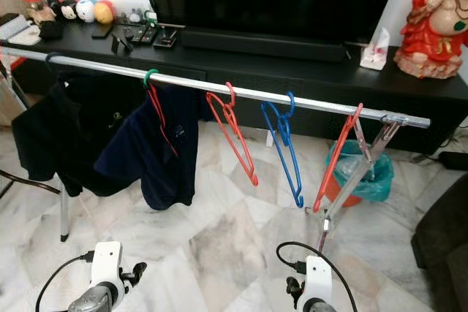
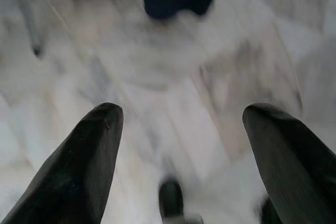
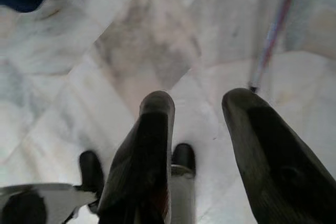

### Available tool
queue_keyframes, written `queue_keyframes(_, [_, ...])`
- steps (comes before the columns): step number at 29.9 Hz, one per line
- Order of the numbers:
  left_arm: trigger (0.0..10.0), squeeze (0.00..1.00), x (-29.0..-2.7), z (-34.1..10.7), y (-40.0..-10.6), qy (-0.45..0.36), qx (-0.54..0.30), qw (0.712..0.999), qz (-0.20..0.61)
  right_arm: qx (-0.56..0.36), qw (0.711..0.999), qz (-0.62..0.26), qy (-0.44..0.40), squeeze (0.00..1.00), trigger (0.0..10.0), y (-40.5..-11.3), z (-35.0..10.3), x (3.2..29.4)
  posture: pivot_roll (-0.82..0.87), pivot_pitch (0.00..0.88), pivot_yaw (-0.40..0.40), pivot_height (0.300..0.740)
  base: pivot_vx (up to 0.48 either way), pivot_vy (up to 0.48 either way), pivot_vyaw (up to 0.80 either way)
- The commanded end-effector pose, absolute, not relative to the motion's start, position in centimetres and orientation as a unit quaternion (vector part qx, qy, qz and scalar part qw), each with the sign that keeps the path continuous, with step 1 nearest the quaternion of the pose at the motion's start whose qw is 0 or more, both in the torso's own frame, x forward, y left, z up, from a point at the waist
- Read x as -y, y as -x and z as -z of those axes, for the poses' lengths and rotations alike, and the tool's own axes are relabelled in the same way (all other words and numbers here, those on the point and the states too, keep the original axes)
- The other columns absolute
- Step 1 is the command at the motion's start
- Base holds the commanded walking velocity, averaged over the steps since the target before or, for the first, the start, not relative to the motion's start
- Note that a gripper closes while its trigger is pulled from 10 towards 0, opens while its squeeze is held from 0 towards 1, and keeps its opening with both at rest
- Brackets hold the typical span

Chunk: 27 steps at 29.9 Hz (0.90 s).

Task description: Hang hanger

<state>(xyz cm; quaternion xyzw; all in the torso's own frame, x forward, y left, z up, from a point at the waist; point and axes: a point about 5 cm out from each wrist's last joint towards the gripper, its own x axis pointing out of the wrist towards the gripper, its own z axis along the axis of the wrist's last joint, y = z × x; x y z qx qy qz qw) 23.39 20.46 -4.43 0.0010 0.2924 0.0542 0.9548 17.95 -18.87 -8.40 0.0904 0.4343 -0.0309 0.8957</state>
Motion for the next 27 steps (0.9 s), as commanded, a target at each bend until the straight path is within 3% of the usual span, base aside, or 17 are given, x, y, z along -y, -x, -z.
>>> queue_keyframes(1, [10.0,0.0,-21.5,3.1,-24.6,-0.006,-0.248,0.966,-0.072,-0.434,0.896,0.031,-0.091,0.0,10.0,-18.1,8.3,18.9,-0.08,0.0,-0.006,0.74,0.0,0.0,0.0])
queue_keyframes(5, [10.0,0.0,-21.6,1.3,-25.8,-0.026,-0.18,0.982,-0.054,-0.434,0.896,0.031,-0.091,0.0,10.0,-18.1,8.4,18.8,-0.08,0.0,-0.004,0.74,0.0,0.0,0.0])
queue_keyframes(9, [10.0,0.0,-21.6,-2.2,-26.8,-0.05,-0.054,0.997,-0.034,-0.436,0.895,0.029,-0.09,0.0,10.0,-18.1,8.4,18.6,-0.08,0.0,-0.002,0.74,0.0,0.0,0.0])
queue_keyframes(14, [10.0,0.0,-21.4,-5.0,-26.6,-0.051,0.022,0.998,-0.029,-0.437,0.895,0.026,-0.088,0.0,10.0,-18.0,8.4,18.7,-0.06,0.0,-0.011,0.74,0.0,0.0,0.0])
queue_keyframes(24, [10.0,0.0,-20.3,-7.9,-27.8,-0.027,0.087,0.995,-0.038,-0.451,0.89,0.009,-0.07,0.0,10.0,-17.9,8.5,18.7,-0.07,0.0,-0.01,0.74,0.0,0.0,0.0])
queue_keyframes(27, [10.0,0.0,-19.6,-9.2,-28.3,-0.027,0.107,0.994,-0.027,-0.498,0.867,-0.015,-0.011,0.0,10.0,-16.6,9.2,18.7,-0.07,0.0,-0.009,0.74,0.0,0.0,0.0])
